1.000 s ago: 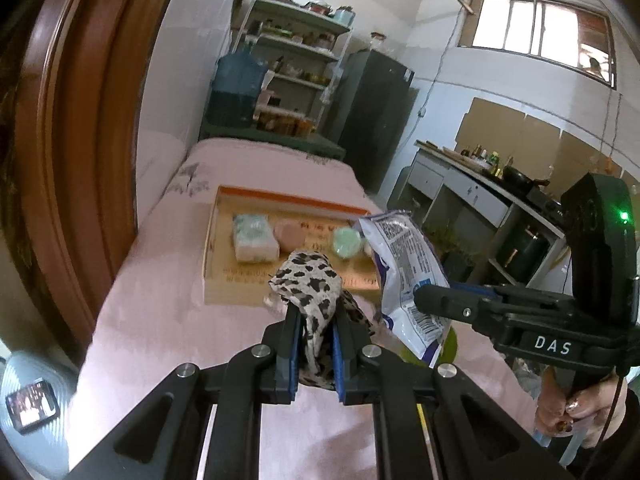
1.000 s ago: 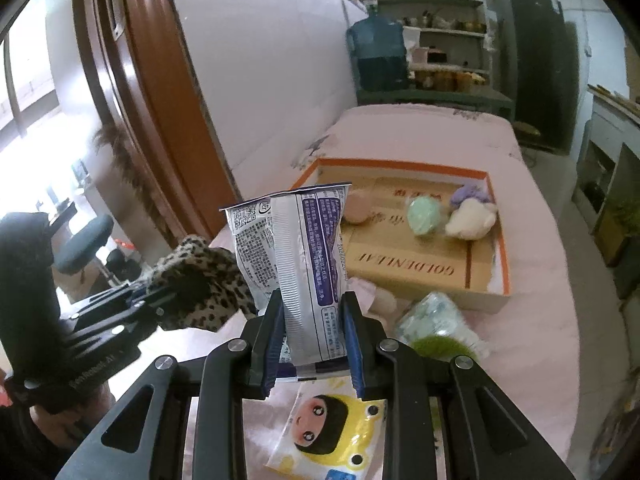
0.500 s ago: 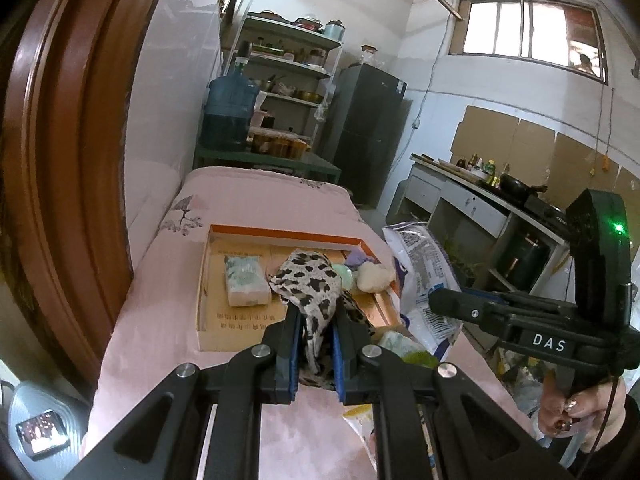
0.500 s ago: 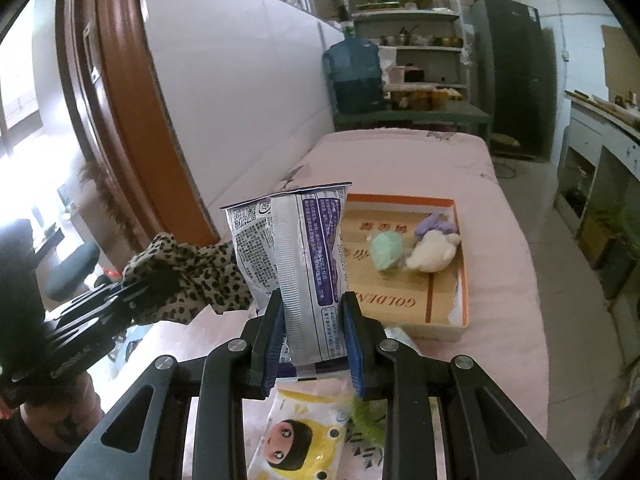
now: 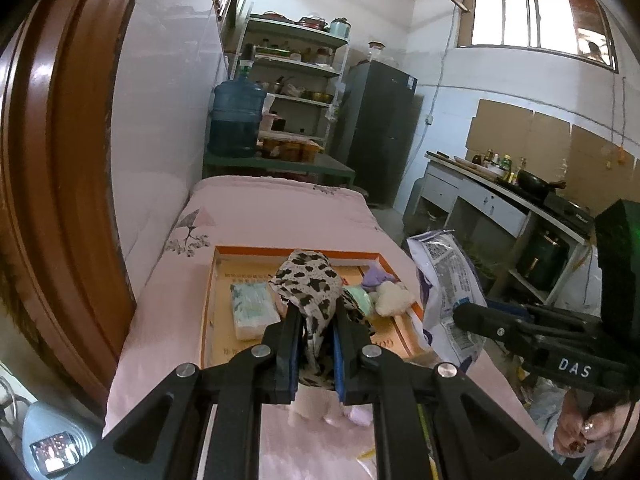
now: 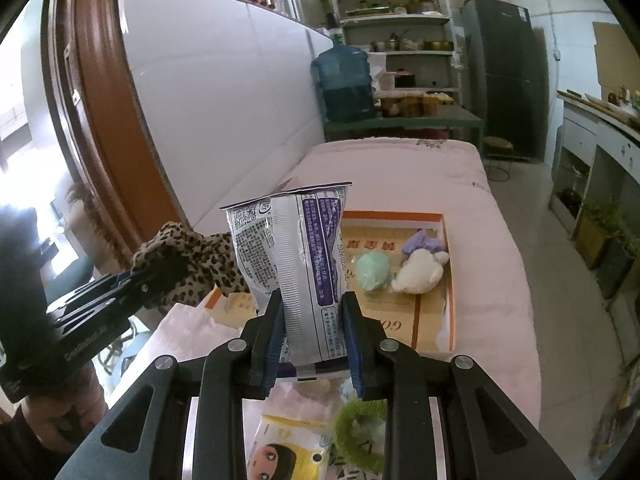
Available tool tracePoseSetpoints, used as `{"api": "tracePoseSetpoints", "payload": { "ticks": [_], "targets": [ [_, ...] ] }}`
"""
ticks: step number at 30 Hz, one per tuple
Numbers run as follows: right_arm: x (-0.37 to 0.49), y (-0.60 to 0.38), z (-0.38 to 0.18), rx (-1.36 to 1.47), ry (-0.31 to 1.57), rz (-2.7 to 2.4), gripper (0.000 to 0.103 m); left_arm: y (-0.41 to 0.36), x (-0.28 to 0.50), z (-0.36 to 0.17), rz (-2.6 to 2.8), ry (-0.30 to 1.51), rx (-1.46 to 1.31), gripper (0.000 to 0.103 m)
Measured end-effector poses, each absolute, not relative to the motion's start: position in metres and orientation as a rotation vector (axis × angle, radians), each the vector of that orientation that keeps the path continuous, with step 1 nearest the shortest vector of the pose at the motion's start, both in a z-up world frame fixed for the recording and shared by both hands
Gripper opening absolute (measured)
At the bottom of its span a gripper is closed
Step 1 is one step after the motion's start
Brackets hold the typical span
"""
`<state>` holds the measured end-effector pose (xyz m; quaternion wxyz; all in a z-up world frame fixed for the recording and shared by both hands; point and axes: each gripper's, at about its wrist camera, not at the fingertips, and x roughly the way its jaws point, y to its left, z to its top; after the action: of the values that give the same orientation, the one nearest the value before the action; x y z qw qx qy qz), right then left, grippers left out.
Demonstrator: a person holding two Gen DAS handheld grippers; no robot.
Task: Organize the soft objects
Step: 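Carry the scrunchie and snack bag over the box lid with both tools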
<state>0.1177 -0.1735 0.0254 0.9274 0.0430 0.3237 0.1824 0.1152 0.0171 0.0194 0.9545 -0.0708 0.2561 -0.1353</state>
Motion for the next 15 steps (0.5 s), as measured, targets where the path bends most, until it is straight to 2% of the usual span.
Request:
{"api": "tracePoseSetpoints", "payload": {
  "ticks": [15],
  "targets": [
    [0.147,-0.177,0.029,0.117,0.65,0.35,0.029,0.013,0.156,0.026,-0.23,0.514,-0.143,0.013]
  ]
}}
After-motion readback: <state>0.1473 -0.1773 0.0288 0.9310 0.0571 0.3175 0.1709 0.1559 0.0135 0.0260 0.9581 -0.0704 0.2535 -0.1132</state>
